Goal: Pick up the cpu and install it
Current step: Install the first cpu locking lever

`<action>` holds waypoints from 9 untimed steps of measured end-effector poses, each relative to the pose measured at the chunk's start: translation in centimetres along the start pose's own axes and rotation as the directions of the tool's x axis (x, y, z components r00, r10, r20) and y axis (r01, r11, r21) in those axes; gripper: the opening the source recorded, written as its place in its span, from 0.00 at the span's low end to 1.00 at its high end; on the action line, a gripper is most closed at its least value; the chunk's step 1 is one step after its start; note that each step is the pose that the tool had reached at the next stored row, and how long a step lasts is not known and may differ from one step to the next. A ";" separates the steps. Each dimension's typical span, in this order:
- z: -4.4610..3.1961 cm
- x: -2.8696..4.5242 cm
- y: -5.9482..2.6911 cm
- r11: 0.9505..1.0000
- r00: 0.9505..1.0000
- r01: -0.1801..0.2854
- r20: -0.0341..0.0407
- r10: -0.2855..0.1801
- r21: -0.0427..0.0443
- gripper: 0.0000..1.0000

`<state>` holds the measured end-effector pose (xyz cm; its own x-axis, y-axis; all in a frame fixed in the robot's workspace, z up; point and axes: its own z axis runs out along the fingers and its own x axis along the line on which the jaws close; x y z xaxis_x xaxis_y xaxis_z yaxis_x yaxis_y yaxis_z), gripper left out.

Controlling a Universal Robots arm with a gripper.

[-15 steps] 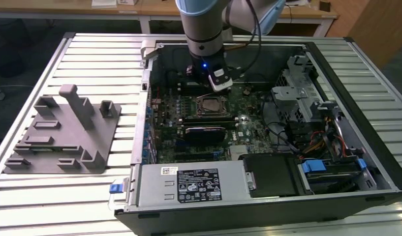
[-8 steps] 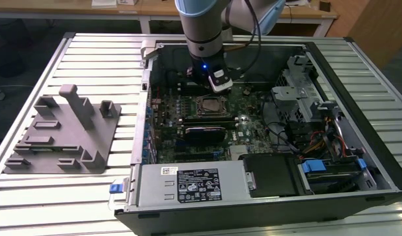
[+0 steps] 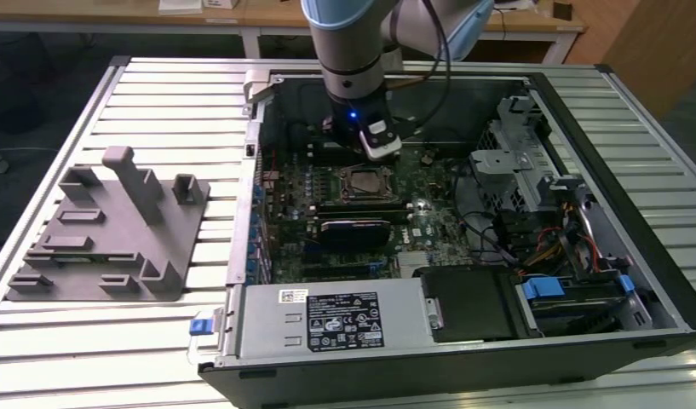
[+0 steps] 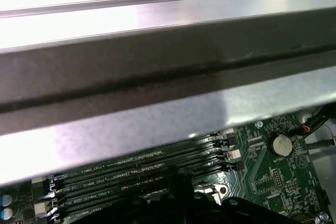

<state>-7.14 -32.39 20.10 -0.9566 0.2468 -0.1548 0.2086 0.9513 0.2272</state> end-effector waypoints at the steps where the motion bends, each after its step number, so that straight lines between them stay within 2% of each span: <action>1: 0.03 0.05 0.04 1.000 1.000 0.000 0.000 0.000 0.000 0.11; 6: 0.16 0.25 0.20 1.000 1.000 -0.001 0.003 0.001 0.001 0.11; 9: 0.23 0.28 0.17 1.000 1.000 0.000 0.010 -0.001 0.011 0.11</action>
<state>-7.32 -32.11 19.87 -0.9546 0.2481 -0.1650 0.2103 0.9533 0.2168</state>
